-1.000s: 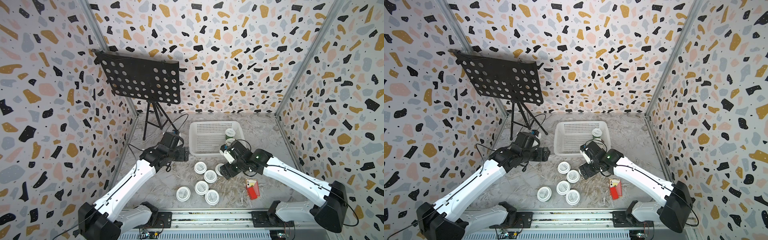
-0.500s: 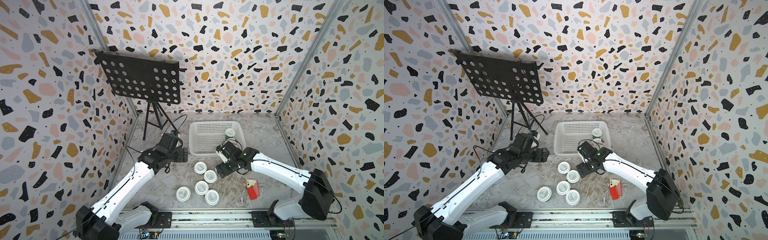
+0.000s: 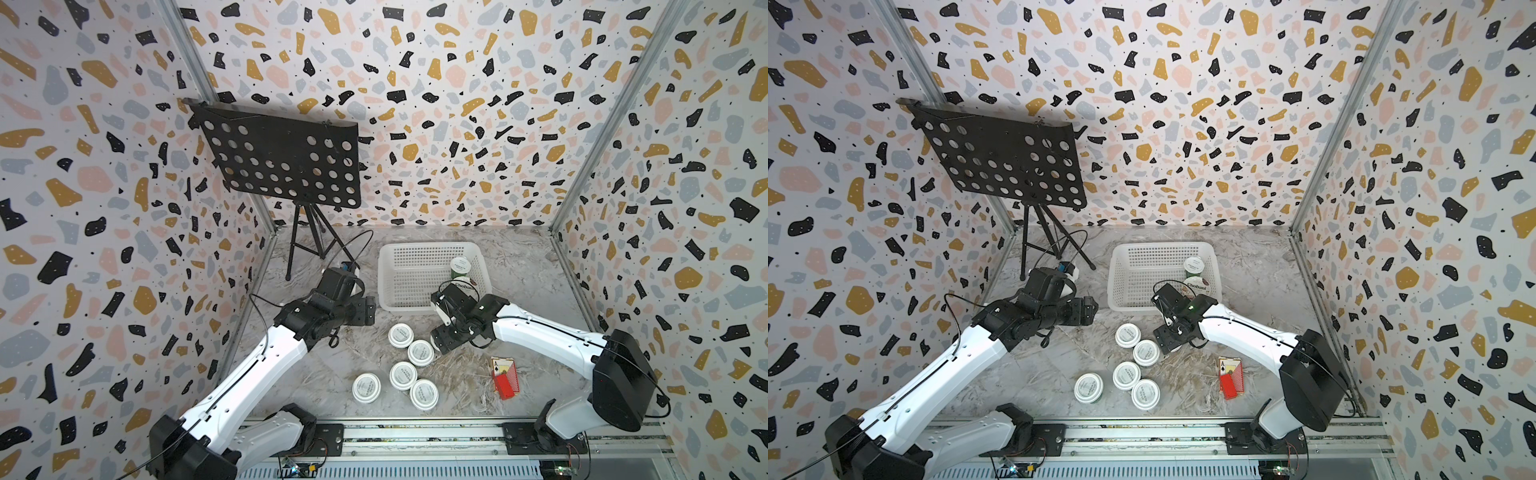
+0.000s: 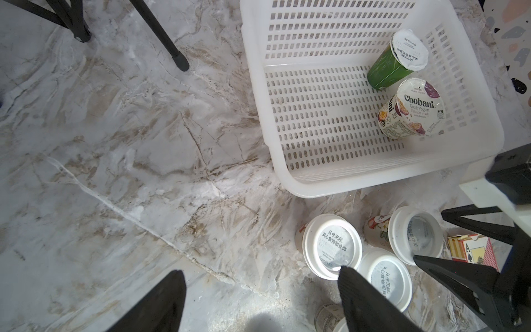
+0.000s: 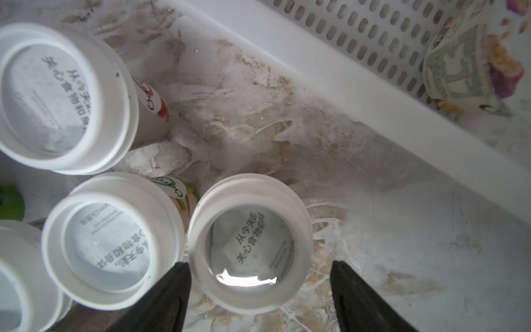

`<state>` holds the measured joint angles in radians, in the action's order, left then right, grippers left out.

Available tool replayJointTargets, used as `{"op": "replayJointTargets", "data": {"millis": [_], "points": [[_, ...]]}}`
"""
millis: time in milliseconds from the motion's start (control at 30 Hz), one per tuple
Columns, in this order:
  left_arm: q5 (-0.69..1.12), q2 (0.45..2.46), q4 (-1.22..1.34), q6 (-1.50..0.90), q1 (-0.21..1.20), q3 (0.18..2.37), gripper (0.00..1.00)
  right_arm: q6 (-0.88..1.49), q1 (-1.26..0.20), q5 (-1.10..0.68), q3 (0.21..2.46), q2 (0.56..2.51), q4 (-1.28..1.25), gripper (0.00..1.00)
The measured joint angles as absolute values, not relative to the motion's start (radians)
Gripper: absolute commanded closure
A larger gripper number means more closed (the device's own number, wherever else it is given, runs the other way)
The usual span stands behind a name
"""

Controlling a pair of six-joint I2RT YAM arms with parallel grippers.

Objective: Put the yogurt in the basket
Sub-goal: Pick up the yogurt from the center of the board.

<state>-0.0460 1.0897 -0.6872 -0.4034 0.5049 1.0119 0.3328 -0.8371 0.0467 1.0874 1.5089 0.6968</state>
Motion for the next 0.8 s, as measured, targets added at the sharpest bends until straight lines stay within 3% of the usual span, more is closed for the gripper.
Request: {"op": "replayJointTargets", "data": {"millis": [433,800], "points": [[-0.045,1.09,-0.687,-0.403,0.505,1.011,0.13,0.329,-0.786,0.078,1.086,1.49,0.696,0.21],[-0.045,1.09,-0.687,-0.403,0.505,1.01,0.13,0.368,-0.783,0.081,1.121,1.471,0.744,0.01]]}}
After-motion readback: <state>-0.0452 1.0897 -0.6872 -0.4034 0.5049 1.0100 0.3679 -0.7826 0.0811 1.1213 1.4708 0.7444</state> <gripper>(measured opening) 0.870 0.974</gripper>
